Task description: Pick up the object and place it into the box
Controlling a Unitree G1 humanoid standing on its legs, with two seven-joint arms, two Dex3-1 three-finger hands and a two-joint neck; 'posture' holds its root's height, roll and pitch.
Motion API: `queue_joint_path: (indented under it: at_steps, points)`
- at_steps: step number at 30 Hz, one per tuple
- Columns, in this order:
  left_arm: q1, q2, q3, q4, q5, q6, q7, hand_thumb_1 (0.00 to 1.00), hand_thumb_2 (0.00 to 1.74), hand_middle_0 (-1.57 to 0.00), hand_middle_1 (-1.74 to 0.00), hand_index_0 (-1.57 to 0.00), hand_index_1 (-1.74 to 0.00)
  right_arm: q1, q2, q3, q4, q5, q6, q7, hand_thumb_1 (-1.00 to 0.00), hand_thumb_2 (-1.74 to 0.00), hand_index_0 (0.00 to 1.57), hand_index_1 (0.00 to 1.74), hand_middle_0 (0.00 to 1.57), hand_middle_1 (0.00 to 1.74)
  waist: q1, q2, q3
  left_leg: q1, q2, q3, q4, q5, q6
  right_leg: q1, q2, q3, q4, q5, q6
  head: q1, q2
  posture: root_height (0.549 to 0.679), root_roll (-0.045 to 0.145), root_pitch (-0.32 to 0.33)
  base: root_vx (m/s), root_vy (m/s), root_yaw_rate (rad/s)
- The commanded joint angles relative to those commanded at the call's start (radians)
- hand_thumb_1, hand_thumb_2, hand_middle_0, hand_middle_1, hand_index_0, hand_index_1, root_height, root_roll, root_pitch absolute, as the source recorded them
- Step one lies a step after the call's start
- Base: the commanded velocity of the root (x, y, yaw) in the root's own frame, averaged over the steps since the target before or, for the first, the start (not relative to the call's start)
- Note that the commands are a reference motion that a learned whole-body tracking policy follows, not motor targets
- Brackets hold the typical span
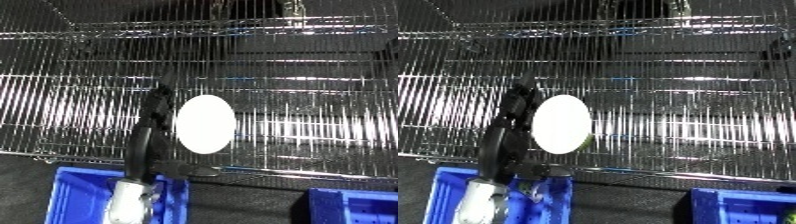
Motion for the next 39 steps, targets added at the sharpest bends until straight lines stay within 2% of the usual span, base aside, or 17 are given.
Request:
queue_joint_path:
  at_steps: [5, 15, 24, 28, 32, 39]
  points:
    - [-0.038, -0.001, -0.007, 0.042, -0.016, 0.014, -0.007, 0.00, 0.00, 0.00, 0.00, 0.00, 0.00, 0.001, 0.006, 0.011, -0.019, 0.007, -0.005, -0.010, 0.00, 0.00, 0.00, 0.00, 0.00, 0.00, -0.012, -0.004, 0.000, -0.012, 0.003, 0.000, 0.009, -0.005, -0.0006, -0.014, 0.0011, 0.003, 0.006, 0.000, 0.0025, -0.010, 0.005, 0.620, -0.028, 0.158, 0.005, 0.003, -0.017]
    - [-0.079, -0.002, -0.025, 0.093, -0.026, 0.016, -0.048, 0.50, 0.87, -0.79, -0.87, -0.79, -0.87, 0.008, 0.014, 0.026, -0.042, 0.015, -0.015, -0.028, 0.00, 0.00, 0.00, 0.00, 0.00, 0.00, -0.027, -0.014, 0.000, -0.012, 0.009, 0.001, 0.008, -0.009, -0.0041, -0.014, 0.0023, 0.005, -0.002, 0.000, 0.0043, -0.031, 0.004, 0.621, -0.028, 0.165, 0.003, -0.007, -0.008]
    - [-0.075, -0.003, -0.021, 0.116, -0.031, 0.010, -0.056, 0.95, 1.65, -1.49, -1.65, -1.49, -1.65, 0.011, 0.029, 0.028, -0.034, 0.012, -0.010, -0.033, 0.00, 0.00, 0.00, 0.00, 0.00, 0.00, -0.023, -0.003, 0.000, 0.009, 0.005, 0.003, -0.012, -0.006, -0.0077, 0.000, -0.0043, 0.006, -0.011, -0.004, 0.0036, -0.038, -0.009, 0.623, -0.022, 0.161, 0.001, -0.008, 0.024]
    - [-0.056, -0.002, -0.016, 0.110, -0.031, 0.007, -0.051, 0.95, 1.65, -1.49, -1.65, -1.49, -1.65, 0.014, 0.035, 0.021, -0.020, 0.013, -0.014, -0.030, 0.00, 0.00, 0.00, 0.00, 0.00, 0.00, -0.015, 0.008, 0.000, 0.026, -0.002, 0.002, -0.036, 0.003, -0.0093, 0.014, -0.0093, 0.002, -0.024, -0.005, 0.0033, -0.032, -0.016, 0.626, -0.017, 0.161, -0.015, -0.021, 0.062]
    - [-0.020, 0.009, -0.004, 0.086, -0.037, -0.011, -0.061, 0.95, 1.65, -1.49, -1.65, -1.49, -1.65, 0.022, 0.037, 0.008, -0.005, 0.016, -0.024, -0.038, 0.00, 0.00, 0.00, 0.00, 0.00, 0.00, 0.000, 0.026, 0.000, 0.045, -0.010, 0.000, -0.058, 0.011, -0.0120, 0.029, -0.0177, -0.004, -0.033, -0.009, 0.0007, -0.016, -0.050, 0.628, -0.009, 0.158, -0.026, -0.027, 0.093]
    - [0.095, 0.036, 0.059, 0.000, -0.099, -0.061, -0.078, 0.95, 1.65, -1.49, -1.65, -1.49, -1.65, 0.050, 0.031, -0.038, 0.044, 0.027, -0.041, -0.045, 0.00, 0.00, 0.00, 0.00, 0.00, 0.00, 0.038, 0.066, 0.000, 0.102, -0.029, -0.006, -0.096, 0.023, -0.0171, 0.076, -0.0390, -0.015, -0.045, -0.024, -0.0076, 0.013, -0.131, 0.632, 0.008, 0.134, -0.017, -0.019, 0.133]
